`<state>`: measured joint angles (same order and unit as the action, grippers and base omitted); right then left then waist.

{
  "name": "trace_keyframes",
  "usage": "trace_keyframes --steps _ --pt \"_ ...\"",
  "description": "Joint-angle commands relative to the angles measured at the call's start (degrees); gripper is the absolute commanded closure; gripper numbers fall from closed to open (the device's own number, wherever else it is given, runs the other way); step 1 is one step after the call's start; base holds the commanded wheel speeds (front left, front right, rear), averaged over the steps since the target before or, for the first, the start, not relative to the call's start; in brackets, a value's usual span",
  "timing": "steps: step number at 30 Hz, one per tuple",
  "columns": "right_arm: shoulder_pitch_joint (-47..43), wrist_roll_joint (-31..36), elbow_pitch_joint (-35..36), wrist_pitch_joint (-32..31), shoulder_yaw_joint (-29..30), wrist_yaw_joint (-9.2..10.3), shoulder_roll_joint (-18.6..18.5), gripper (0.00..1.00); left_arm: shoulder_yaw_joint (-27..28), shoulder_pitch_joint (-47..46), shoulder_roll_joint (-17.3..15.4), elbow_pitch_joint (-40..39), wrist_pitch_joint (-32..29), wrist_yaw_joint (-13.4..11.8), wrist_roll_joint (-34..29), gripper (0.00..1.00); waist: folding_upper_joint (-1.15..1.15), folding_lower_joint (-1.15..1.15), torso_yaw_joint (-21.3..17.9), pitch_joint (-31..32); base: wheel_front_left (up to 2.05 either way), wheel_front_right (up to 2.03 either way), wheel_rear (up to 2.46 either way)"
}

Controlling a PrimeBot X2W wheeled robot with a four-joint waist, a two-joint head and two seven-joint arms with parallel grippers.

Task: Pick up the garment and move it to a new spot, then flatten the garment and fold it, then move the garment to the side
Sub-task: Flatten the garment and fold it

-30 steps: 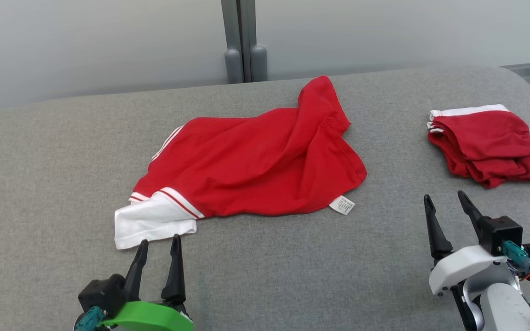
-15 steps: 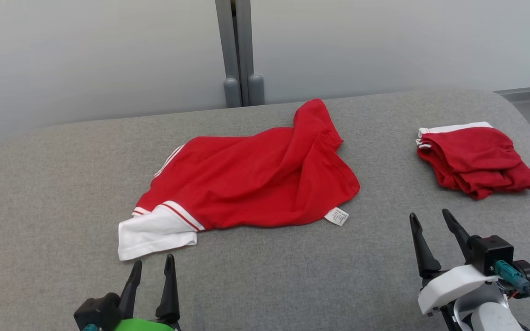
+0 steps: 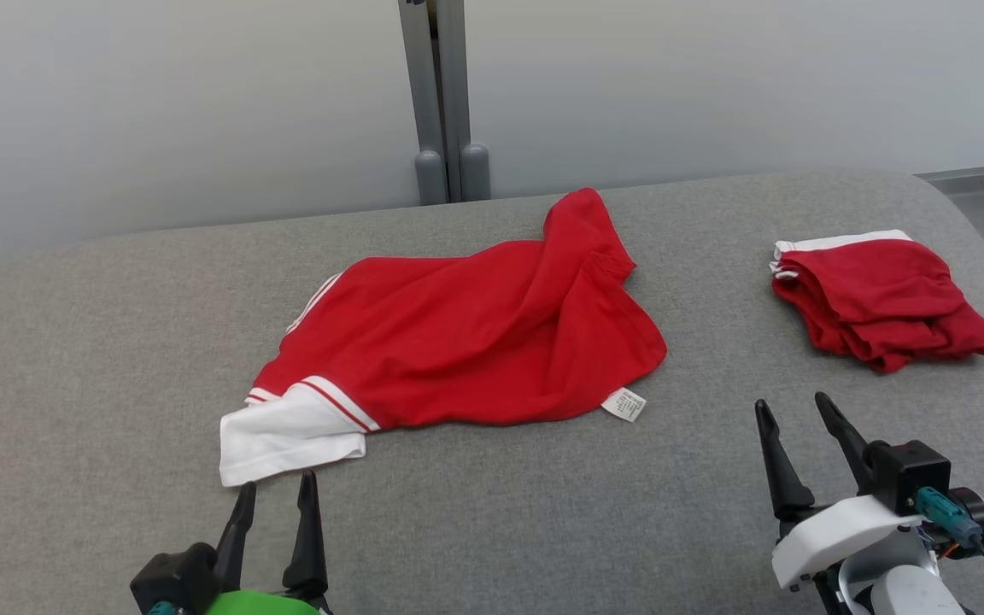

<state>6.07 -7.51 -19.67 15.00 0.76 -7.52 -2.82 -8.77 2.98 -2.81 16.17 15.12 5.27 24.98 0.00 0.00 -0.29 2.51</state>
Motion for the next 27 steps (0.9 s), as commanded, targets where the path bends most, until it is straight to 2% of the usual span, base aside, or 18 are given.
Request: trace_keyframes --steps 1,6,11,17,27 --pt "-0.73 -0.16 -0.01 0.25 -0.10 0.07 -0.16 0.00 0.53 0.84 -0.18 -0.15 0.01 -0.38 -0.25 0.00 0.00 0.00 0.00 0.01 0.00 0.00 0.00" --pt "-0.41 -0.27 -0.16 0.25 -0.32 0.07 -0.17 0.00 2.33 -0.41 -0.19 1.91 0.01 -1.09 -1.26 0.00 0.00 0.00 -0.18 -0.22 0.00 0.00 0.00" --pt "0.47 0.01 -0.85 0.26 -1.38 0.07 -0.17 0.00 4.40 -6.04 -3.12 10.54 -0.53 -0.17 -1.17 0.00 0.00 0.00 -0.87 -1.30 0.00 0.00 0.00" --pt "1.48 0.60 -1.50 0.25 -2.62 0.07 -0.16 0.00 5.21 -13.22 -6.00 20.61 -3.94 0.71 0.83 0.00 0.00 0.00 -2.56 -3.78 0.00 0.00 0.00" --pt "3.95 1.59 -1.52 0.25 -2.72 0.07 -0.17 0.00 4.27 -22.06 -7.89 30.22 -3.82 1.79 2.65 0.00 0.00 0.00 -4.02 -9.14 0.00 0.00 0.00"
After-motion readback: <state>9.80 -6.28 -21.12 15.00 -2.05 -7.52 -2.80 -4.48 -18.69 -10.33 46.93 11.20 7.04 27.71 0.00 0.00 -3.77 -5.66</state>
